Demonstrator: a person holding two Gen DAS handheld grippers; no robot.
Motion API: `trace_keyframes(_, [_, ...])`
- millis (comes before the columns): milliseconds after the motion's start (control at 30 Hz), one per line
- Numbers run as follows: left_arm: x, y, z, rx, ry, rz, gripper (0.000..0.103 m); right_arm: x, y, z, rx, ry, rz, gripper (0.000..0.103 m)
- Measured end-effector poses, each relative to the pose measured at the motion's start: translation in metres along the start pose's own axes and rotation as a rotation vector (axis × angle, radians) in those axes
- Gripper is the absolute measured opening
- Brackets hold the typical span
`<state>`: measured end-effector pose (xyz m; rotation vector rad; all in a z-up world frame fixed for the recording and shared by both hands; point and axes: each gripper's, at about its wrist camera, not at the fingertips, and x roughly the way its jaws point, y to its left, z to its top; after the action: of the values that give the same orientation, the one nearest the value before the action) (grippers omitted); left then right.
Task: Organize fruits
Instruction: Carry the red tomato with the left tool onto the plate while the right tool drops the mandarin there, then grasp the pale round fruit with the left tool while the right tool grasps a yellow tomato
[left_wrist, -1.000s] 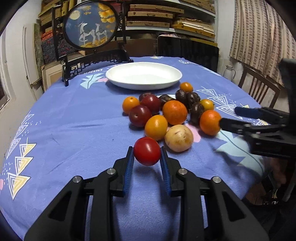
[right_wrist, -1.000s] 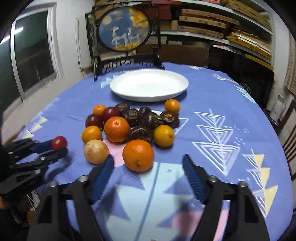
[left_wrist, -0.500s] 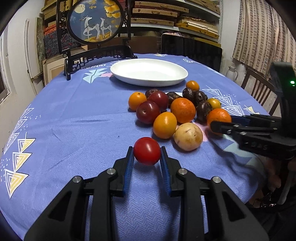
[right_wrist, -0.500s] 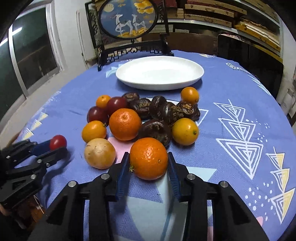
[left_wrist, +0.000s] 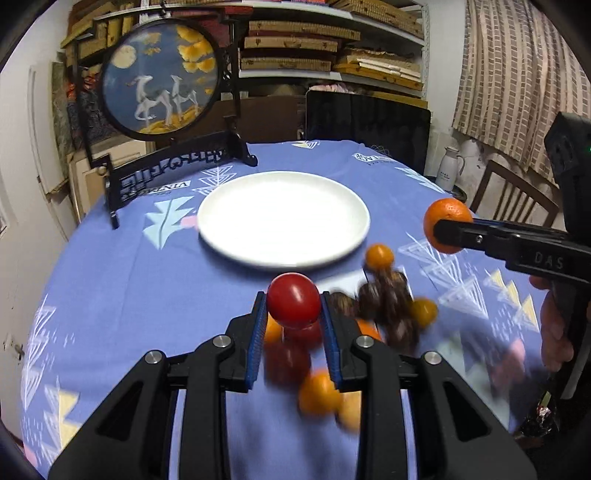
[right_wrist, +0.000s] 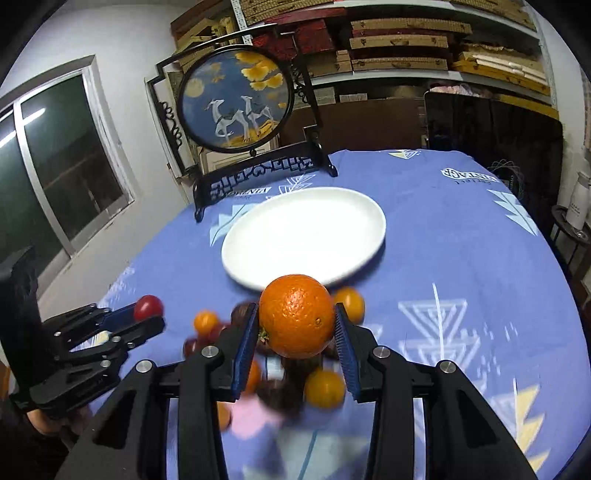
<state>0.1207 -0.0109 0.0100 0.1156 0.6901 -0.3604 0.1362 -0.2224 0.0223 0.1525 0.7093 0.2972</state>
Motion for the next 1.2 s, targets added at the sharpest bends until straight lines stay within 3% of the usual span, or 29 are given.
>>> trace_keyframes(133, [0.051,0.014,0.036,-0.013,0.055,0.003,0.027,0.043,-0.014,0.026,0.04,0.064,0.015,0.041])
trace_keyframes(333, [0.122,0.034,0.063,-0.036,0.148,0.045,0.028,0.114,-0.024,0.054,0.054,0.142,-0.013,0.042])
trace_keyframes(367, [0.128,0.037,0.066,-0.041,0.152,0.058,0.038,0.119,-0.025,0.057,0.056,0.144,-0.025,0.042])
trace_keyframes(400, [0.133,0.04,0.068,-0.049,0.152,0.08,0.057,0.121,-0.027,0.058,0.06,0.136,-0.039,0.047])
trace_keyframes(433, [0.134,0.044,0.07,-0.068,0.14,0.104,0.064,0.12,-0.028,0.059,0.063,0.119,-0.061,0.052])
trace_keyframes(467, [0.131,0.047,0.07,-0.083,0.125,0.108,0.07,0.116,-0.027,0.059,0.057,0.096,-0.077,0.054])
trace_keyframes(633, [0.096,0.05,0.055,-0.09,0.082,0.071,0.07,0.076,-0.017,0.04,-0.028,0.01,-0.126,0.055])
trace_keyframes(933, [0.007,0.005,-0.026,0.062,0.077,-0.031,0.07,0.018,-0.02,-0.026,0.014,0.043,-0.107,0.058])
trace_keyframes(1133, [-0.015,-0.018,-0.07,0.079,0.106,-0.083,0.07,-0.002,-0.017,-0.056,0.039,0.059,-0.116,0.058])
trace_keyframes(1200, [-0.017,-0.025,-0.079,0.085,0.11,-0.089,0.065,-0.006,-0.015,-0.062,0.037,0.058,-0.124,0.058])
